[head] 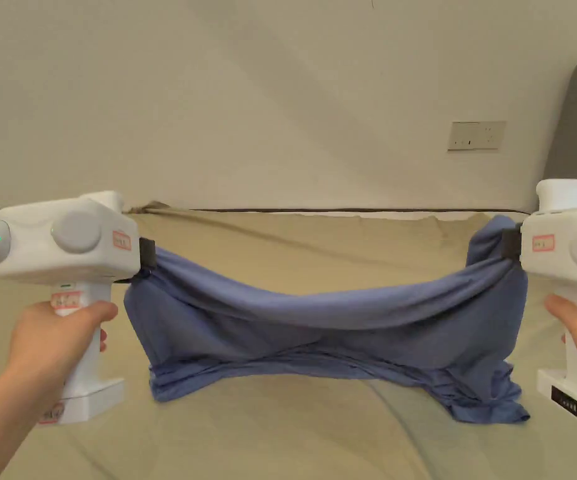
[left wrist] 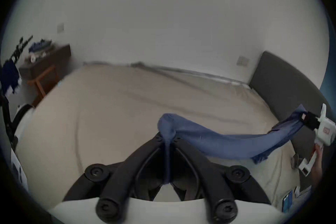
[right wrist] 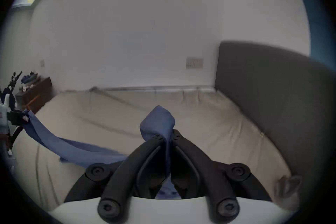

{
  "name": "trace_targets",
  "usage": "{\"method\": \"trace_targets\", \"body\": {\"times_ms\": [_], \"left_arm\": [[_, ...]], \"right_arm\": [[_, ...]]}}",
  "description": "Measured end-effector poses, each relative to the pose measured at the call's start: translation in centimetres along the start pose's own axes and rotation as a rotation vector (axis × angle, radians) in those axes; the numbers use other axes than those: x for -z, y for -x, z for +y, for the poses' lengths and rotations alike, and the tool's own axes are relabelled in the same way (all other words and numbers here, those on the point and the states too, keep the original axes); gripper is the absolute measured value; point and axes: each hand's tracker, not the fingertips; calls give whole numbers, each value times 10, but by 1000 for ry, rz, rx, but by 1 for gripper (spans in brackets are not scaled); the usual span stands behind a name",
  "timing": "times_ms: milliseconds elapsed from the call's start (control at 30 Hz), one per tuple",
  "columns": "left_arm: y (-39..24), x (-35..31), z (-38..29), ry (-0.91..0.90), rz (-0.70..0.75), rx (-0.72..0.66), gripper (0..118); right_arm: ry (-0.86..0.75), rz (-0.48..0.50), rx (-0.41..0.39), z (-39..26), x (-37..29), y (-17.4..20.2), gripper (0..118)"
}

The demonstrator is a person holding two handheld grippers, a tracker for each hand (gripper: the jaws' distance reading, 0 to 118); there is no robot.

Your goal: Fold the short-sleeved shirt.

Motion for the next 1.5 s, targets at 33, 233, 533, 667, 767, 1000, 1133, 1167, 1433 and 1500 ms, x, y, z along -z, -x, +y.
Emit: {"method": "trace_targets", "body": {"times_ms": [33, 233, 533, 667, 767, 1000, 1133, 1167, 1433, 1500], "left_arm": [[2, 5, -15, 12, -21, -8, 2], [14, -38, -109, 42, -92, 6, 2], [27, -178, -280, 156, -69, 139, 2], [38, -244, -339, 220, -15, 121, 2], [48, -281, -370, 270, -9, 94, 2], [30, -279, -418, 414, 2, 178, 3], [34, -300, -408, 426, -32, 75, 85], [35, -318, -405, 412, -37, 79, 85], [29, -424, -396, 268, 38, 110, 0], [29, -411, -398, 428, -21, 97, 0]], "right_arm": [[-2, -5, 3, -19, 3, 1, 4], [23, 65, 10, -129, -55, -12, 4], [193, 75, 20, -288, -241, -46, 4], [242, 48, 31, -333, -321, -63, 4], [256, 35, 91, -354, -366, -78, 4], [308, 11, 69, -381, -386, -79, 4], [318, -1, 110, -358, -398, -78, 118], [321, 33, 126, -352, -408, -77, 118], [257, -19, -2, -333, -481, -39, 26], [219, -38, -8, -336, -489, -32, 2]]}}
